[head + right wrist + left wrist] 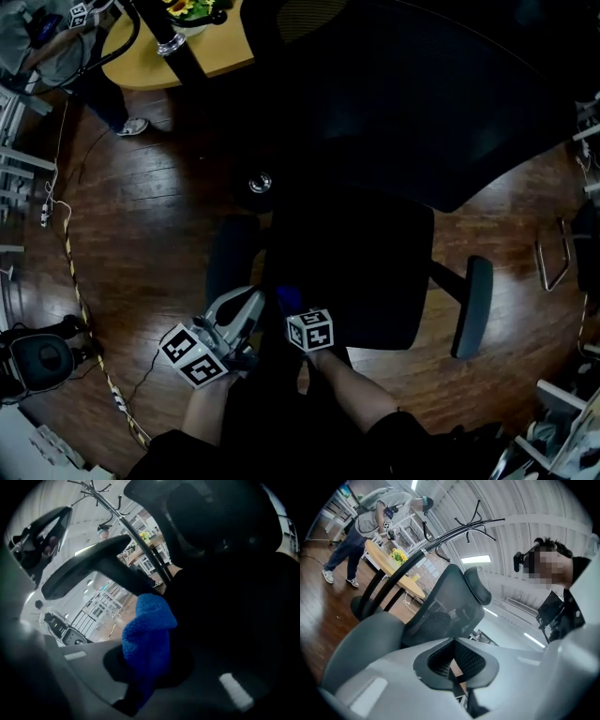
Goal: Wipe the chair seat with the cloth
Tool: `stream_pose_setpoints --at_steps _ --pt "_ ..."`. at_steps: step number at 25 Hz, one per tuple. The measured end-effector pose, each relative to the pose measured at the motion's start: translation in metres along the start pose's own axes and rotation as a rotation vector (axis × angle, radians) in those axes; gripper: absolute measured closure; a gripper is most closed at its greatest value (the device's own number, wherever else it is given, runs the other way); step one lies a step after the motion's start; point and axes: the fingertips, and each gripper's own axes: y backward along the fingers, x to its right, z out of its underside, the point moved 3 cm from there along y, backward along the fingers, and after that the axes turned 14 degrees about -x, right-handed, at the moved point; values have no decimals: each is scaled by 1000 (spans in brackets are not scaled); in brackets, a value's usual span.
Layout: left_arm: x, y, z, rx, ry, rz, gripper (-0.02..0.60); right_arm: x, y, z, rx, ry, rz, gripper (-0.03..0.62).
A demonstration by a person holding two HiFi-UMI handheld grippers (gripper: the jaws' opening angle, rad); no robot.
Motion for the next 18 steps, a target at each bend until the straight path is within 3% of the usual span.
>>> stream_pose_setpoints --at_steps 4,8,18 --pt "-5 20 -4 19 4 -30 591 -23 -25 14 -54 21 -36 559" --pt "-6 21 0 11 3 -36 591 -16 -26 17 -42 15 -38 559" --pt "7 -36 14 -83 -17 45 591 89 40 53 25 -142 172 559"
